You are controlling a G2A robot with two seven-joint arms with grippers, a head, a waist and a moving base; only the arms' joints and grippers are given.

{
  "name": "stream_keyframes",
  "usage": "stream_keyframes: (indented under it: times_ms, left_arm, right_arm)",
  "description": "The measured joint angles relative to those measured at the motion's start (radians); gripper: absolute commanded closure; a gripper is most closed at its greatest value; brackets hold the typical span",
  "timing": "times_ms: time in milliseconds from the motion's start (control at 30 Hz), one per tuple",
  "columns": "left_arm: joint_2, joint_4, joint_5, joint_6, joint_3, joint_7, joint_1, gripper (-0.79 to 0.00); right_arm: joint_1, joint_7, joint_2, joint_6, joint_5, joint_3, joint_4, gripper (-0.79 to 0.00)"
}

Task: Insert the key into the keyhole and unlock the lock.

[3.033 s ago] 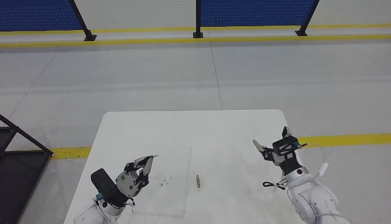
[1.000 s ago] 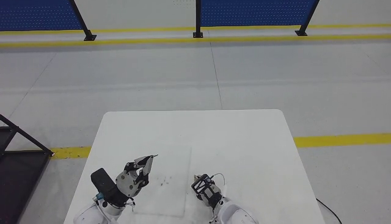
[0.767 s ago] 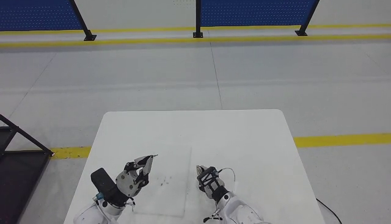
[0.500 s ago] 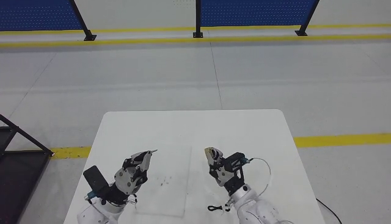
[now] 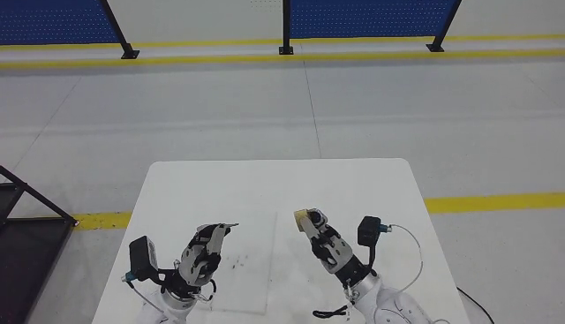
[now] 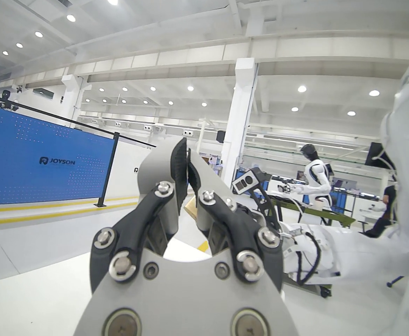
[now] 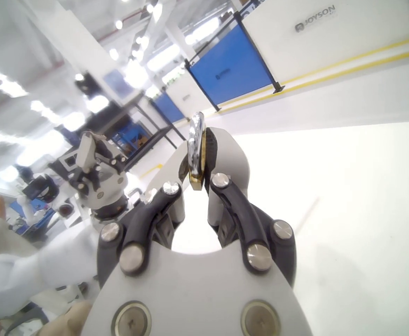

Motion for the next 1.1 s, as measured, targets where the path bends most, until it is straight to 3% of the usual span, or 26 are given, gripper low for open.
stream_keyframes:
  times_ms: [267,367,467,700,900,1100]
  left_arm:
    - [0.000,0.000,-0.003,0.003,-0.001,-0.003,-0.002,0.000]
    - [-0.007,-0.003,-0.053,0.072,0.008,-0.060,-0.035,0.000]
    - [-0.018,0.016,-0.091,0.107,0.060,-0.087,-0.071,0.000]
    - [-0.050,0.097,-0.176,0.043,0.213,0.028,-0.123,0.000]
    - [-0.076,0.169,-0.204,0.022,0.306,0.116,-0.171,0.000]
    - [-0.099,0.192,-0.310,-0.012,0.376,0.085,-0.209,0.000]
  right_arm:
    - [0.000,-0.001,0.000,0.001,-0.001,0.000,0.000,0.000]
    - [0.010,-0.003,-0.003,0.010,0.040,-0.003,0.006,0.000]
    - [0.037,-0.005,-0.010,-0.026,0.162,-0.024,0.028,0.000]
    - [0.072,-0.051,-0.020,-0.189,0.356,-0.064,0.079,0.000]
    - [0.076,-0.087,-0.027,-0.293,0.413,-0.096,0.111,0.000]
    - [0.078,-0.118,-0.034,-0.350,0.392,-0.123,0.132,0.000]
